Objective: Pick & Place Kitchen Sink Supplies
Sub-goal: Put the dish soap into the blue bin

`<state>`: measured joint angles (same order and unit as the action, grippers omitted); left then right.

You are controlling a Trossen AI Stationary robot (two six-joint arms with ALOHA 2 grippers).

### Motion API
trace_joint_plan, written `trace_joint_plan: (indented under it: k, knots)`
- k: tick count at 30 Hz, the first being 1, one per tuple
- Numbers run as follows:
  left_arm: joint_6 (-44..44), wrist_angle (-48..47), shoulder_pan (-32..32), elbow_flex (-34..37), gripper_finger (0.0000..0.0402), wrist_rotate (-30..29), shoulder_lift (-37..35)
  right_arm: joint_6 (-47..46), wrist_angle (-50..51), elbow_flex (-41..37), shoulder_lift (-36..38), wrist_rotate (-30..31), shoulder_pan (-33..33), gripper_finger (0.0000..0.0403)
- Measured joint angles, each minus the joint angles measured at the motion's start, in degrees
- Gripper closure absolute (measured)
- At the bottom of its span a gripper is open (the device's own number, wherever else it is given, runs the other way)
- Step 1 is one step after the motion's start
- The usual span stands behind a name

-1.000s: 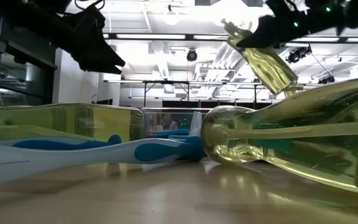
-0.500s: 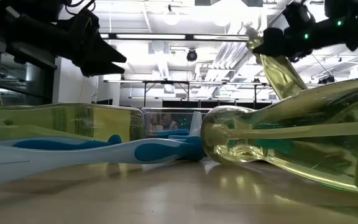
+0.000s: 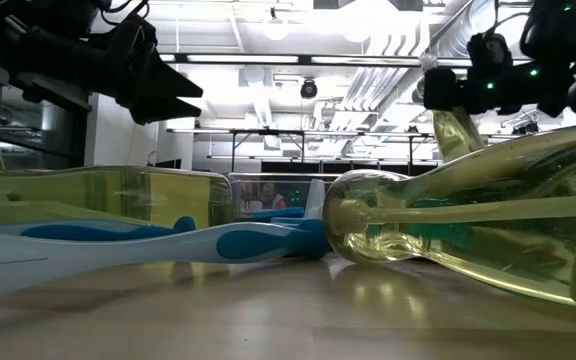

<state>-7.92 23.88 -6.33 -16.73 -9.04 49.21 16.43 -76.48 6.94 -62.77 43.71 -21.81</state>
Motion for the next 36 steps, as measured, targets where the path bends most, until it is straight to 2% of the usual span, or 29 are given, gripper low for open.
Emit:
trace_joint_plan:
  k: [4, 13, 23, 36]
  knots:
    - [0.0, 0.0, 0.0, 0.0, 0.0089, 0.0, 0.0, -1.2, -6.2, 1.6, -6.0, -1.6, -3.5, 0.0232]
    - [0.2, 0.0, 0.0, 0.0, 0.0089, 0.1, 0.0, -4.5, -13.0, 4.3, -19.2, -3.6, -11.9, 0.0232]
    - [0.2, -0.3, 0.0, 0.0, 0.0089, 0.1, 0.0, -6.6, -13.4, 10.5, -27.8, -7.1, -17.3, 0.0232]
    - [0.4, -0.4, 0.0, 0.0, 0.0089, 0.1, 0.1, -10.2, -13.3, 13.2, -35.5, -5.5, -23.4, 0.0232]
